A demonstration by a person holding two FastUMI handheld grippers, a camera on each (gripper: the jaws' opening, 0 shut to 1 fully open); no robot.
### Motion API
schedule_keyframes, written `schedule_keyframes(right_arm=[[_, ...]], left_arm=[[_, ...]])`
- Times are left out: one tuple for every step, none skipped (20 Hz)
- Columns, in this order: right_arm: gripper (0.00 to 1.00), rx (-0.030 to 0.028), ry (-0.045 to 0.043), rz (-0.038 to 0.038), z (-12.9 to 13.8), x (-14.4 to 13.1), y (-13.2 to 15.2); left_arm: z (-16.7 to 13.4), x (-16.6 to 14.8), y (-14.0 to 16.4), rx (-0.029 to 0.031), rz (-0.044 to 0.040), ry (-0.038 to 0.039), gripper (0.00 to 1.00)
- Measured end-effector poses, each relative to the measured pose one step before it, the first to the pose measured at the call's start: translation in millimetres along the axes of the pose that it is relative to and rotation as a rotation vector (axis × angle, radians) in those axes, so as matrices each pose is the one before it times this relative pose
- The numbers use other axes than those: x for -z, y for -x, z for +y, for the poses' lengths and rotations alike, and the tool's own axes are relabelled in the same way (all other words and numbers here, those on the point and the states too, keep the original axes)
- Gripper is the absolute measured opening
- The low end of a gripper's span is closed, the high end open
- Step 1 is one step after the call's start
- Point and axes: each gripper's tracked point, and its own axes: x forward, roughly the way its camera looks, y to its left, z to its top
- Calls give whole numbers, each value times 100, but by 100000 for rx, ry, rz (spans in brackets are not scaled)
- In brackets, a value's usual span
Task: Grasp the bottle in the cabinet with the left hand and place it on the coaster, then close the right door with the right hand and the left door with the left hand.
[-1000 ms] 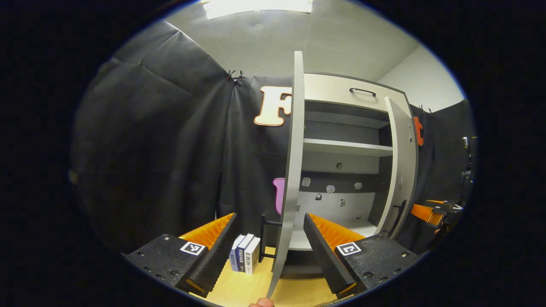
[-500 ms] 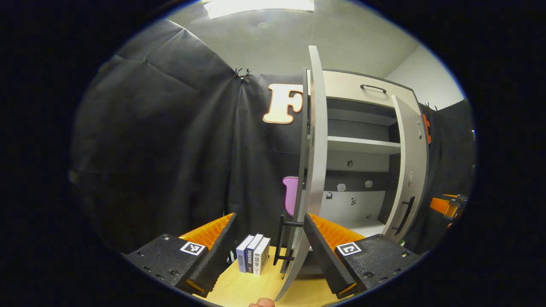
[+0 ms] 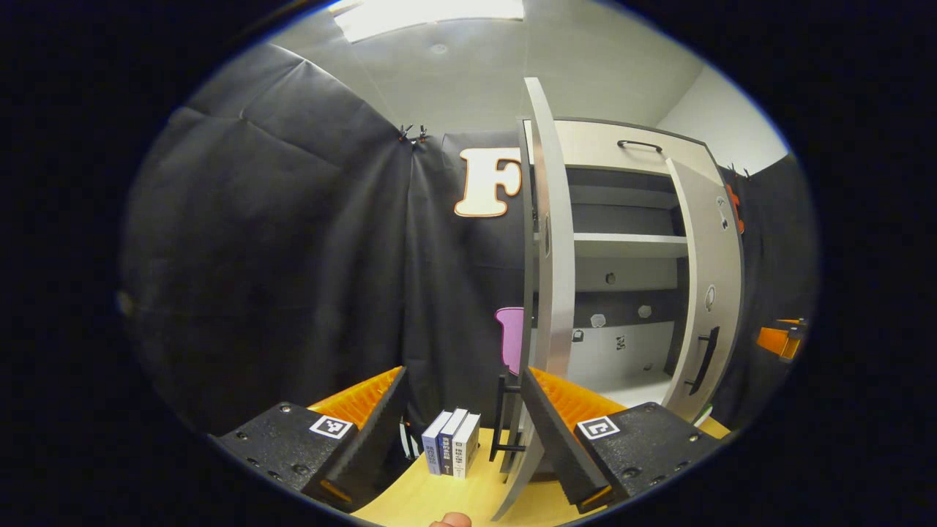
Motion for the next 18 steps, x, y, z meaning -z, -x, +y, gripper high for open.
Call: schedule_keyframes(right_arm=[[94, 250, -260, -216, -76, -95, 68], [97, 319, -173, -393, -186, -61, 223], [97, 312, 21, -289, -136, -128, 135], [94, 485, -82, -167, -136, -43, 30], [94, 331, -184, -174, -50, -37, -33], [94, 341, -272, -119, -122, 6, 87], [94, 137, -246, -130, -162, -88, 57], [94, 194, -149, -76, -88, 53, 47], [97, 128, 58, -46, -32, -1, -82], [94, 258, 86, 118, -47, 79, -28], [94, -55, 98, 58, 23, 5, -12], [94, 233, 95, 40, -98, 28, 99], [94, 69, 142, 105, -62, 30, 64], [94, 221, 148, 173, -126, -37, -22], [94, 114, 197, 89, -25, 57, 35], [94, 171, 176, 28, -128, 25, 66], [94, 237, 174, 72, -111, -25, 74], [94, 206, 14, 6, -36, -33, 111]], left_arm=[[176, 374, -195, -466, 1101, -38, 92], [-27, 341, -219, -167, 921, 375, 92], [-214, 344, -194, 491, 1040, 795, 92], [-371, 357, -211, 1064, 982, 934, 96], [-85, 202, -60, -176, 758, 473, 96], [139, 188, -133, -307, 271, -366, 96], [-108, -56, 34, 286, -5, -134, 92], [-98, -3, -79, 599, -20, 424, 95], [-154, 73, 18, 1075, 379, 532, 91], [-53, 15, -60, 1184, 1, 402, 95], [-125, 26, -8, 1031, 369, 461, 95], [10, 18, 28, 691, 68, 65, 89], [-112, -37, -43, 781, 87, 34, 89], [-98, 84, 4, 803, 64, 85, 94], [-102, -21, -33, 1484, 90, 339, 94], [-495, 105, -12, 2057, 53, 983, 88], [-598, -33, -1, 1597, -249, 1459, 93], [-668, -13, -20, 1623, 319, 1493, 93]])
